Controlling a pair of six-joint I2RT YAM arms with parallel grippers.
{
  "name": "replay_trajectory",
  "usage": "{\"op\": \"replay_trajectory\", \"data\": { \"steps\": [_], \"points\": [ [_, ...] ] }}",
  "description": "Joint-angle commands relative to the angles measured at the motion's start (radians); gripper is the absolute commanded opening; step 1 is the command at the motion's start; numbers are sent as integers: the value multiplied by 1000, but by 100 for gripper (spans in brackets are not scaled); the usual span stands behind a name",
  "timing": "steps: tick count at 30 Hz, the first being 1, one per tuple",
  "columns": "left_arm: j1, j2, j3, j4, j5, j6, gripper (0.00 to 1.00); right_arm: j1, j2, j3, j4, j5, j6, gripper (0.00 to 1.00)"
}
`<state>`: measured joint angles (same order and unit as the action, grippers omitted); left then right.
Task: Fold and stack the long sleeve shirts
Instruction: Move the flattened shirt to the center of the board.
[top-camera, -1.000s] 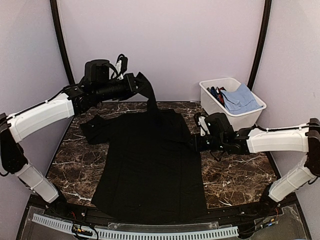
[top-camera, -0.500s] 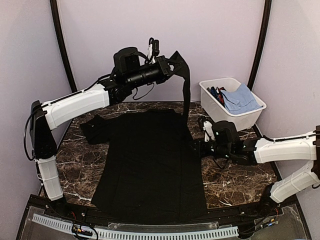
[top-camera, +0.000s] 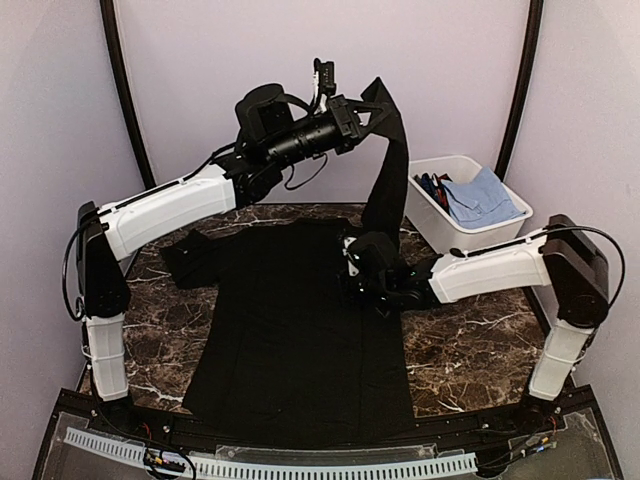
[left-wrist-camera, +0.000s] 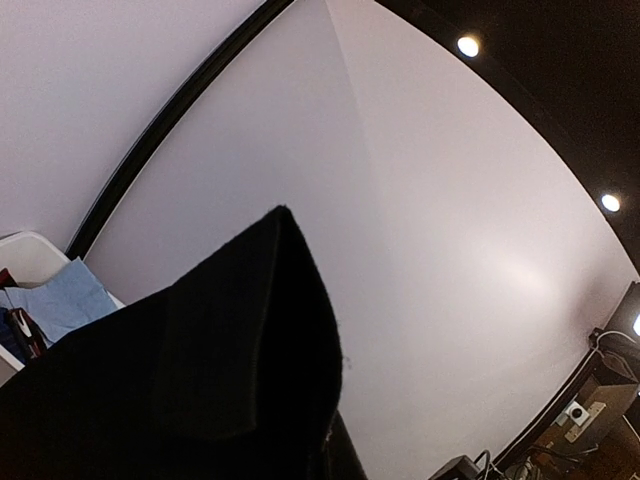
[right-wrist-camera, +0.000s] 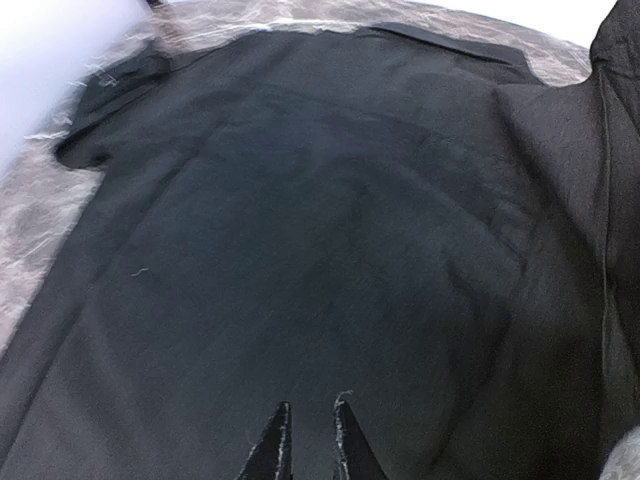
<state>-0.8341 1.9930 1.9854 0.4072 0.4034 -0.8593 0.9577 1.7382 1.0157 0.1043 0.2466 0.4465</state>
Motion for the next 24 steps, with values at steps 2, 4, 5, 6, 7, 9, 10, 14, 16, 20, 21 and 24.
{"op": "replay_trajectory", "data": {
  "steps": [2, 4, 5, 6, 7, 9, 10, 14, 16, 20, 21, 24],
  "points": [
    [-5, -17, 21, 36, 30, -8, 0, -25, 234, 280, -240, 202, -4, 11],
    [-5, -20, 15, 26, 34, -4, 0, -68, 292, 339, -293, 226, 28, 11],
    [-5, -26, 3, 23, 34, -2, 0, -93, 310, 355, -312, 230, 46, 11],
    [-5, -32, -12, 21, 34, 3, 0, -115, 320, 364, -324, 233, 60, 11],
    [-5, -43, -22, 18, 32, 6, 0, -138, 325, 365, -328, 237, 73, 12],
    [-5, -58, -52, 19, 30, 13, 0, -177, 328, 365, -342, 254, 96, 12],
    [-5, -64, -69, 18, 27, 18, 0, -193, 331, 367, -355, 268, 108, 13],
    [-5, -99, -125, 16, 10, 30, 0, -235, 347, 379, -409, 297, 149, 15],
    [-5, -112, -153, 12, -1, 36, 0, -244, 349, 372, -420, 308, 170, 15],
    [-5, -140, -221, 7, -32, 44, 0, -251, 343, 349, -415, 303, 196, 17],
    [-5, -146, -247, 4, -46, 51, 0, -251, 339, 342, -414, 304, 198, 18],
    [-5, -186, -297, -8, -86, 71, 0, -251, 329, 319, -408, 313, 209, 18]
  ]
}}
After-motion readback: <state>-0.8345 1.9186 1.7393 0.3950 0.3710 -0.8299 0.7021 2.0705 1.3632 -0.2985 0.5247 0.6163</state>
